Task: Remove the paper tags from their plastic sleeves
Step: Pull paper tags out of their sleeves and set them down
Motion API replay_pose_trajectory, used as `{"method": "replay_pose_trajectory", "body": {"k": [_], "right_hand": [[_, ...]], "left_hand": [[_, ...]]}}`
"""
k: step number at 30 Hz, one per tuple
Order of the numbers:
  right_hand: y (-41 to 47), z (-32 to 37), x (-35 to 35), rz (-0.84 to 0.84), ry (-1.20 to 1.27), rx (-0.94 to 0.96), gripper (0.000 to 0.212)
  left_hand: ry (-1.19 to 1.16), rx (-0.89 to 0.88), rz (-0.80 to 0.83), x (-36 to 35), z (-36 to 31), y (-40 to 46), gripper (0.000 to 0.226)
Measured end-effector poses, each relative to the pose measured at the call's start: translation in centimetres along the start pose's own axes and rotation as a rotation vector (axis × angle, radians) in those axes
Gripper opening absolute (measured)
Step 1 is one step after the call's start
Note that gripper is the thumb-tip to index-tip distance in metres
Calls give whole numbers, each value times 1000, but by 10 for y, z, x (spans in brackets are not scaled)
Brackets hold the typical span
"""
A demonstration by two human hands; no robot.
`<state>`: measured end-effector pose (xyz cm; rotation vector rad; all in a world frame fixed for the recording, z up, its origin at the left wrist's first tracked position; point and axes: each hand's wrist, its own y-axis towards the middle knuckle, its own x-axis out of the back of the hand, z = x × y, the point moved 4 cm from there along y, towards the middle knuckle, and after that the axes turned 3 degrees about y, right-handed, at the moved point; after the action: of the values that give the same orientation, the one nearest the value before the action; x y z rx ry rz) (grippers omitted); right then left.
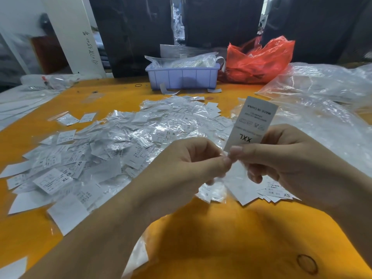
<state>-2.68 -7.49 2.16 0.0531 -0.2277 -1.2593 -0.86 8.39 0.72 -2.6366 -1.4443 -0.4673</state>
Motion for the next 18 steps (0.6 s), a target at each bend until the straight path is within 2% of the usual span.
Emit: {"method": "replay_pose_trajectory", "body": {"k": [8,14,18], "right_hand": [[1,-5,4,-73,-14,-35,30],[1,0,5,-144,10,12,20],[1,1,5,-146,38,25,23]], "left_hand": [[-20,-82,-63,2,-7,-2,24],[-17,-110,-70,2,-7,-2,14],[-28,-115,-58,1,-6,-1,16]]}}
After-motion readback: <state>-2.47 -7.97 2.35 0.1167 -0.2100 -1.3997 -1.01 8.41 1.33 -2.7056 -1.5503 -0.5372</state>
